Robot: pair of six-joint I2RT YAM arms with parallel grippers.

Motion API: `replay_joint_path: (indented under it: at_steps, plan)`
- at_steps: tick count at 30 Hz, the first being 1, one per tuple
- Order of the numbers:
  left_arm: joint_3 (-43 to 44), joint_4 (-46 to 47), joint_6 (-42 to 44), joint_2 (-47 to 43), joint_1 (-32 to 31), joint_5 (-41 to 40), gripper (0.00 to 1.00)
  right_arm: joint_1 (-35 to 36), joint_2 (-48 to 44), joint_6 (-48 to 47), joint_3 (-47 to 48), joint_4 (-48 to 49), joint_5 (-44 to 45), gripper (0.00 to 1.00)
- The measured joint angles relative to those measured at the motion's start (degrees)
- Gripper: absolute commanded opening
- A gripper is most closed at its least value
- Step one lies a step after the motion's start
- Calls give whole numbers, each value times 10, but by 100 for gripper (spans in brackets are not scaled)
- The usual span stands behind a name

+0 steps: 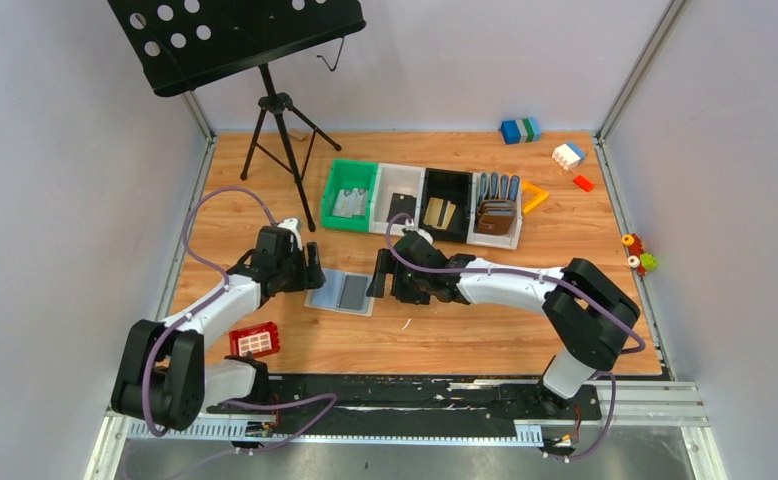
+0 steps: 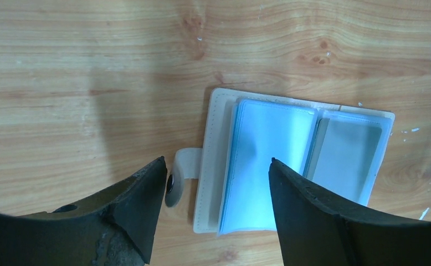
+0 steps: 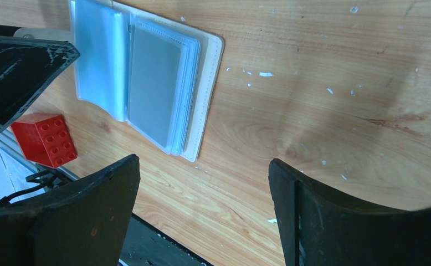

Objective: Take the credit cards out of the card holder
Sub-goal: Open the card holder at the center of the board.

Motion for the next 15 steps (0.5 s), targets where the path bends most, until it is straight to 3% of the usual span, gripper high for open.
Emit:
replay_joint_path:
  at_steps: [5, 15]
  plan:
    - [0, 19, -5, 38, 6, 44, 57, 5, 1, 7, 3, -10, -1, 86]
    - [-10, 60, -22, 62, 8, 126, 43, 9, 8, 9, 4, -14, -23, 86]
